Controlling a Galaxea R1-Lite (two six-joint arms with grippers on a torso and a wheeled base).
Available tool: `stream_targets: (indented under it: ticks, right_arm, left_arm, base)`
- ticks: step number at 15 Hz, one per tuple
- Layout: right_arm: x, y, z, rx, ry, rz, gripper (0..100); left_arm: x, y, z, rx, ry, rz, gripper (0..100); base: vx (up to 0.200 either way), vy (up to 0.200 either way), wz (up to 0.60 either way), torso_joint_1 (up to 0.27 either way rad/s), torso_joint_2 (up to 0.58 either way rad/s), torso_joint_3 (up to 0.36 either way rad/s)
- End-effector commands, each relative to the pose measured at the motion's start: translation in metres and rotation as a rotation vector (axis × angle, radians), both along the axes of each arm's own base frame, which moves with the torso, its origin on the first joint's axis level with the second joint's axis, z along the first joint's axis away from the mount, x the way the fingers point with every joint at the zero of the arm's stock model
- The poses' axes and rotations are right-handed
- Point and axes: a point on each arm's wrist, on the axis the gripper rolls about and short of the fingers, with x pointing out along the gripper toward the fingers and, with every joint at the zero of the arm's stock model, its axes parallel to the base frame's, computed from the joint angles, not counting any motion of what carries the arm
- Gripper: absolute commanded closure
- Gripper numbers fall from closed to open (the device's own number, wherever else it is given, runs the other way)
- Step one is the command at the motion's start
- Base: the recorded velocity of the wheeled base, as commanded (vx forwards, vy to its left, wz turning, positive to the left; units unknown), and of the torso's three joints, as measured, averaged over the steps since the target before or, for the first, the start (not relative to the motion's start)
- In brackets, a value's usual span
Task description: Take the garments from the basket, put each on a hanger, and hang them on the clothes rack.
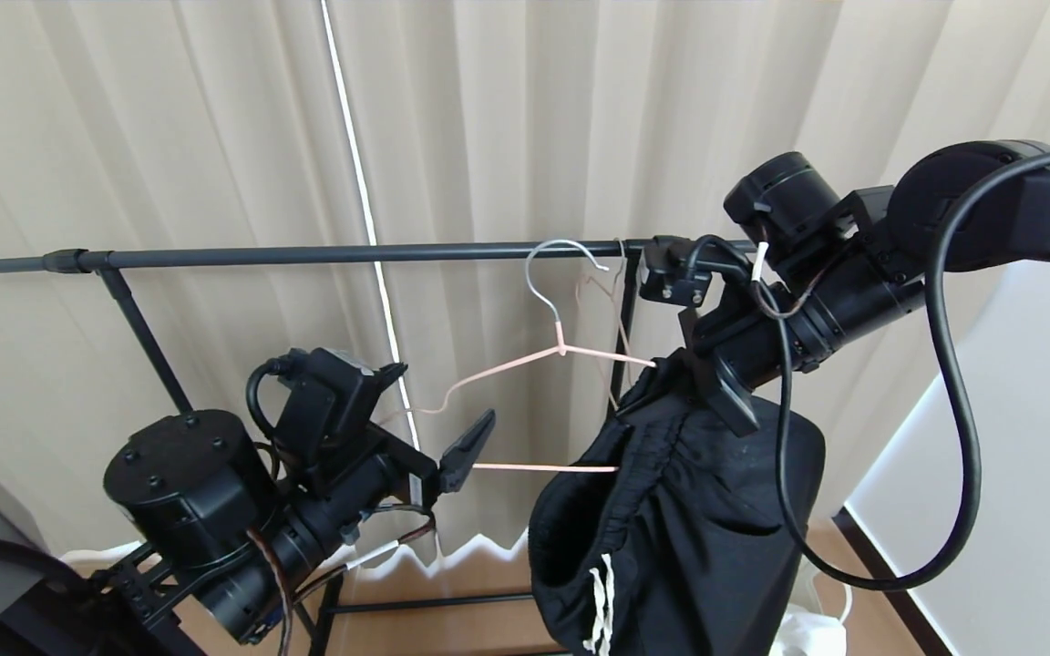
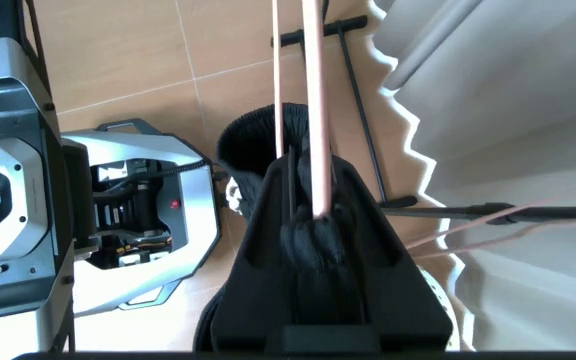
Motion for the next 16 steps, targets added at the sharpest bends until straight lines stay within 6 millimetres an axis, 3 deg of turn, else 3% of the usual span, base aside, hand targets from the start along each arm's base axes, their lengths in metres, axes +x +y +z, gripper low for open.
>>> stream_targets:
  ticks: [1, 3, 7, 9, 12, 16]
  right_arm:
    - [0.000, -0.006, 0.003, 0.005, -0.007, -0.016, 100]
    - [0.002, -0.009, 0.003, 0.005, -0.008, -0.027, 100]
    - [-0.001, -0.030, 0.008, 0.013, -0.008, -0.080, 100]
    - [-0.009, -0.046, 0.005, 0.012, 0.021, -0.125, 100]
    - [-0.014, -0.056, -0.013, 0.039, -0.003, -0.152, 100]
    - [-0.026, -0.070, -0.035, 0.080, -0.098, -0.182, 100]
  left_arm:
    - [-0.010, 0.010, 0.010, -0.012, -0.026, 0.011, 0]
    - [-0.017, 0.016, 0.018, -0.024, -0.046, 0.014, 0]
    - [-0.035, 0.045, 0.028, -0.025, -0.028, 0.076, 0]
    - [-0.038, 0.057, 0.030, -0.038, 0.127, 0.120, 0]
    - [-0.046, 0.058, 0.038, -0.023, 0.322, 0.125, 0]
    - [-0.057, 0.038, 0.012, 0.095, 0.702, 0.087, 0]
  base:
    - [0.000, 0.000, 0.00, 0.000, 0.00, 0.000]
    - [0.000, 0.000, 0.00, 0.000, 0.00, 0.000]
    - [0.000, 0.000, 0.00, 0.000, 0.00, 0.000]
    - [0.000, 0.000, 0.00, 0.000, 0.00, 0.000]
    - [0.000, 0.000, 0.00, 0.000, 0.00, 0.000]
    - [0.000, 0.000, 0.00, 0.000, 0.00, 0.000]
